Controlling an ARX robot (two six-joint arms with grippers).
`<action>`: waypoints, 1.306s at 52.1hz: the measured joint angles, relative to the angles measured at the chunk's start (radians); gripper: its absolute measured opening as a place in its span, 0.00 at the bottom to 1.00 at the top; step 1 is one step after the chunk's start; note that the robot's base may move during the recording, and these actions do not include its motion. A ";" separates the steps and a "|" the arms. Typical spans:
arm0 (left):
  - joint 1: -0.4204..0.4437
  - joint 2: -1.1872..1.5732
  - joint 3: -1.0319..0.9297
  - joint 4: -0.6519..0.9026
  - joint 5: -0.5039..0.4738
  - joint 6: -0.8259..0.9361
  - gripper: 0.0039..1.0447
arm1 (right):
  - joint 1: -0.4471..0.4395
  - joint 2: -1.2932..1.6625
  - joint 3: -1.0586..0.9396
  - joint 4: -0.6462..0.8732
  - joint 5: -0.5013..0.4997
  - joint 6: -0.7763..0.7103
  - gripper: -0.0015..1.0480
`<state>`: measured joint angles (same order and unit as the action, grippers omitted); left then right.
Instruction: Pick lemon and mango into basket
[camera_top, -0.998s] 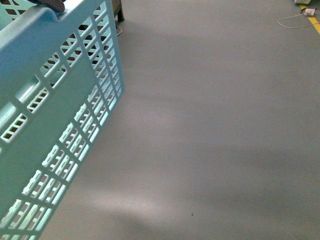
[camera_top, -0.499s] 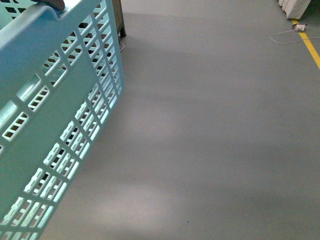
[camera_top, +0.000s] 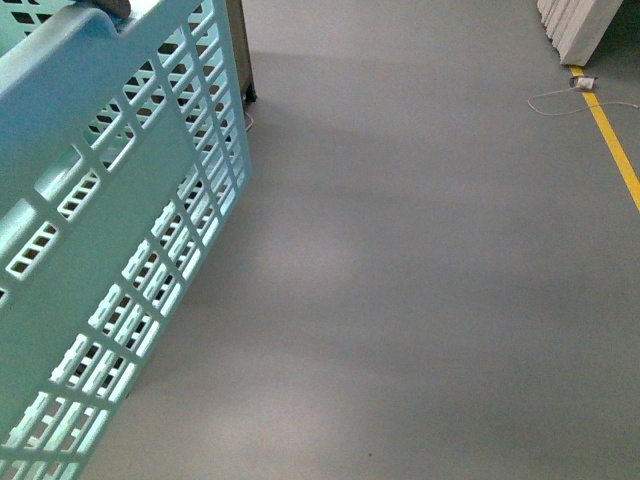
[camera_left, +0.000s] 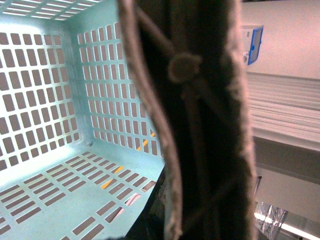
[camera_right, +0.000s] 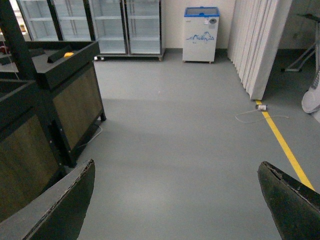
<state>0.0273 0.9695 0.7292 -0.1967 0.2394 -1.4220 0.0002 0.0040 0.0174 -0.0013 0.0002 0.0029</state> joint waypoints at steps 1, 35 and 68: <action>0.000 0.000 0.000 0.000 0.000 0.000 0.04 | 0.000 0.000 0.000 0.000 0.000 0.000 0.92; -0.003 -0.002 0.000 0.000 0.023 -0.010 0.04 | 0.000 0.000 0.000 0.000 0.003 0.000 0.92; 0.000 -0.001 -0.001 0.000 0.001 -0.001 0.04 | 0.000 0.000 0.000 0.001 0.000 0.000 0.92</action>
<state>0.0277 0.9688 0.7280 -0.1967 0.2401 -1.4227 0.0002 0.0044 0.0174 -0.0006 0.0006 0.0029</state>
